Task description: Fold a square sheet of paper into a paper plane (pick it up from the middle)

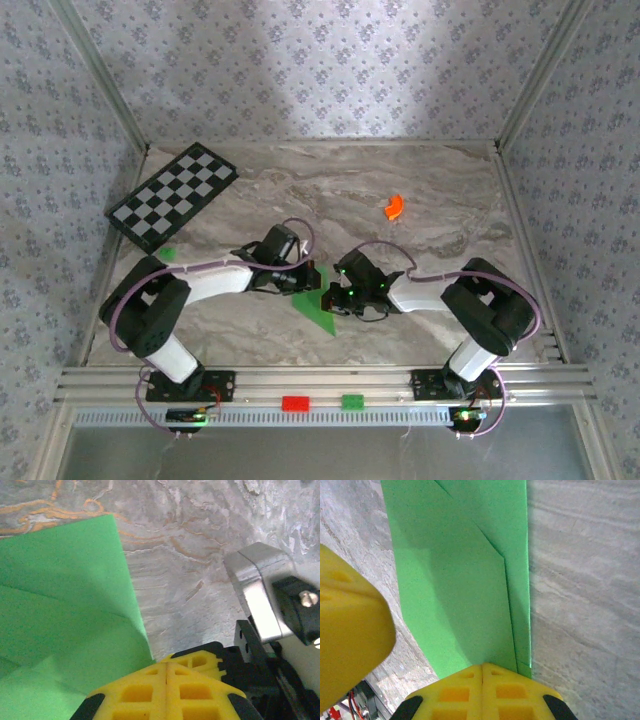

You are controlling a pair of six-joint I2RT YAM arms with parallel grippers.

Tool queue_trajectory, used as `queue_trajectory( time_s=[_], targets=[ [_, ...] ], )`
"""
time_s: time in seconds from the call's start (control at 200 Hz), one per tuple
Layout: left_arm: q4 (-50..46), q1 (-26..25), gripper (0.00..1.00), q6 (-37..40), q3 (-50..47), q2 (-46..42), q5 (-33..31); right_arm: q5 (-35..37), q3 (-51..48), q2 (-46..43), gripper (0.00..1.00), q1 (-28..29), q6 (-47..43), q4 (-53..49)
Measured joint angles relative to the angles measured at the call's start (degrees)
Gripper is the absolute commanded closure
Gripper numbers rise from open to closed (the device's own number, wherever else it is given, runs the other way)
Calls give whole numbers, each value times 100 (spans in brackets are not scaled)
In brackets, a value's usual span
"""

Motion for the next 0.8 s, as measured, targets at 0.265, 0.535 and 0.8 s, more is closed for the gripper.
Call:
queue_trajectory(
  time_s=[0.265,0.535,0.8],
  targets=[
    [155,26,99,-168,-205,546,2,-13,-28,0,100,-11,4,42],
    [280,581,98,-11,-227,695,562,-46,-129,0,100,-26,2,240],
    [96,1703,97,326,175,1021,837,-103,-227,-4,100,-52,-4,433]
  ],
)
